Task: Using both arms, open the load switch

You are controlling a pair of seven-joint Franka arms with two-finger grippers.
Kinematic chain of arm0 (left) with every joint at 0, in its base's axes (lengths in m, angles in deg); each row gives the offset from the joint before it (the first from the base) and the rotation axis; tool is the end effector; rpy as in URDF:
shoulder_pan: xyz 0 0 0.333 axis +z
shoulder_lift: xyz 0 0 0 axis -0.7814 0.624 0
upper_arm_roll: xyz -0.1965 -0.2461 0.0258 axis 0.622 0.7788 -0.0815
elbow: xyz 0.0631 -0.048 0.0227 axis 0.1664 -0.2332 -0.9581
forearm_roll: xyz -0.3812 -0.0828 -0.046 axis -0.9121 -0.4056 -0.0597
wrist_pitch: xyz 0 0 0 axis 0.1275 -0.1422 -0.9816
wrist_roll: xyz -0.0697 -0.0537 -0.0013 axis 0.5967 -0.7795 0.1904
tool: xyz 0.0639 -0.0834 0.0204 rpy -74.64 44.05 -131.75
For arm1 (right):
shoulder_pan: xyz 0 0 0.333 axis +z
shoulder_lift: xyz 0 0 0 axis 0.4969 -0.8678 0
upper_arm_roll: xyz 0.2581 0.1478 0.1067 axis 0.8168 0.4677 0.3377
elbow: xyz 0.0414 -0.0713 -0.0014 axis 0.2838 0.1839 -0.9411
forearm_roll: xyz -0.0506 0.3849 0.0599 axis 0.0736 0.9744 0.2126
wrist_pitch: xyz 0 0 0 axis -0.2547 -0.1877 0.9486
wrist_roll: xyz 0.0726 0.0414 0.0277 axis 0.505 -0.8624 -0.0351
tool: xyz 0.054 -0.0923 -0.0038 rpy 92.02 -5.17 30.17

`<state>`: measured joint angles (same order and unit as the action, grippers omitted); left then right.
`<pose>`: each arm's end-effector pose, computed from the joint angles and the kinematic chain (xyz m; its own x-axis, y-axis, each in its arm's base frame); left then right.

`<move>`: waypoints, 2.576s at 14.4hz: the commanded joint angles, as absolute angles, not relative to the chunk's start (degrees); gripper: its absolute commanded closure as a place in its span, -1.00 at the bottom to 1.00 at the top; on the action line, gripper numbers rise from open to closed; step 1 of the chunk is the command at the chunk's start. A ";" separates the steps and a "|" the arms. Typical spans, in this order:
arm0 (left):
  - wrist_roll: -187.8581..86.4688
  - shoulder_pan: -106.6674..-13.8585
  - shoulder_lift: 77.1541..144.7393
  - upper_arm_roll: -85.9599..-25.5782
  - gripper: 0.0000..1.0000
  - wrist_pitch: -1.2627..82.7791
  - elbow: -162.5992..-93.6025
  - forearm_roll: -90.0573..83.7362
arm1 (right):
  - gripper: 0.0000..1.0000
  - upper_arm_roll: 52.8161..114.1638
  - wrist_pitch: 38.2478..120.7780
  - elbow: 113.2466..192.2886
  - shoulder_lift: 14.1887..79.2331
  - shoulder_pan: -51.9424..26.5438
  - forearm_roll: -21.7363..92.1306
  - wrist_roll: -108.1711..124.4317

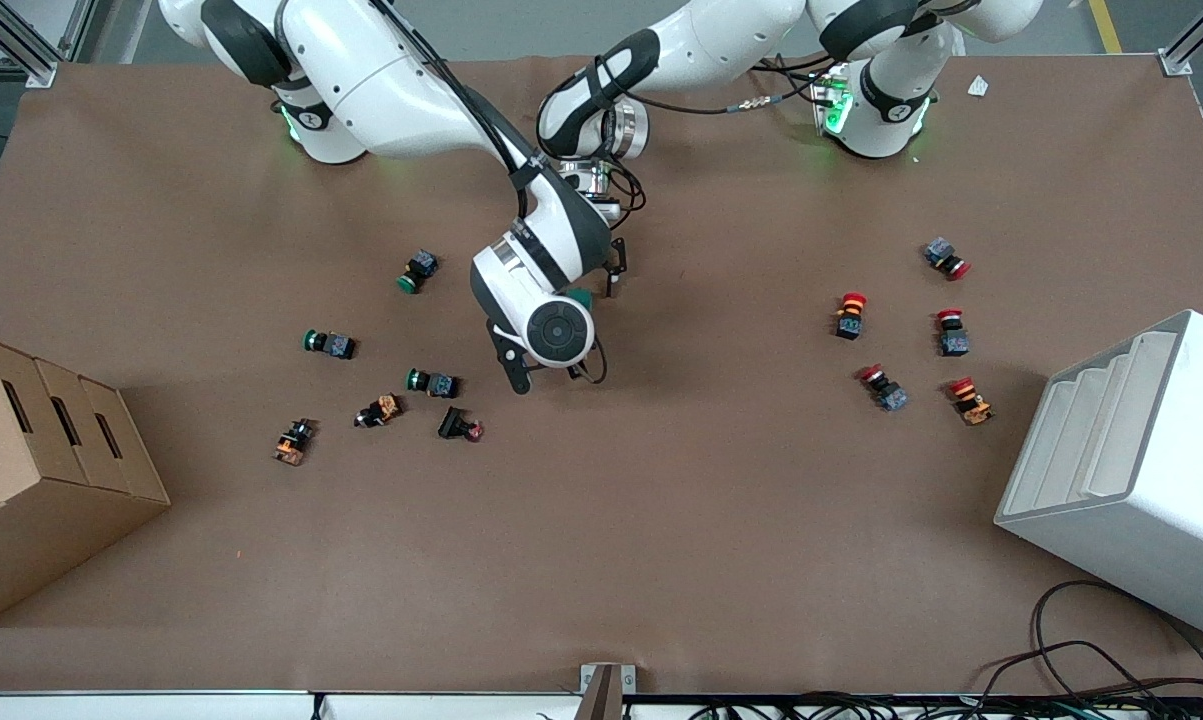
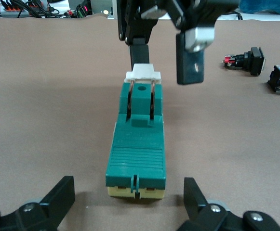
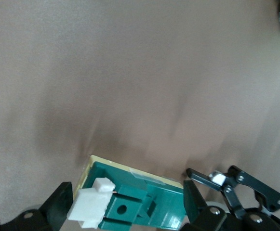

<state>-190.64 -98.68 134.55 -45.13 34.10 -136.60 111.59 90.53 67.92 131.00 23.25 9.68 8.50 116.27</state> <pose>0.2092 -0.5616 0.0827 0.5134 0.0023 0.8582 -0.0444 -0.9986 0.0293 0.5193 0.4672 0.2125 0.3813 -0.9207 -0.0838 -0.8425 -0.3834 0.3785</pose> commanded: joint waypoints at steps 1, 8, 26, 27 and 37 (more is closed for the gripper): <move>-191.37 -99.38 136.13 -45.44 -0.99 33.64 -135.53 112.62 | -1.00 90.96 60.50 129.08 23.77 10.72 9.43 117.40; -191.11 -99.38 136.21 -45.44 -0.99 33.19 -135.53 112.62 | -1.00 93.86 55.39 128.10 24.56 11.24 9.43 117.75; -187.77 -99.20 134.64 -44.92 -0.98 33.19 -135.70 110.26 | -1.00 93.77 56.00 131.71 24.99 11.16 2.49 112.24; -187.07 -99.20 134.20 -44.83 -0.98 33.19 -135.70 109.29 | -1.00 93.51 55.65 131.79 26.30 10.29 2.05 108.73; -171.28 -97.62 125.95 -42.01 -0.99 33.81 -131.85 90.42 | -1.00 93.42 50.91 132.14 40.54 -10.96 0.11 62.79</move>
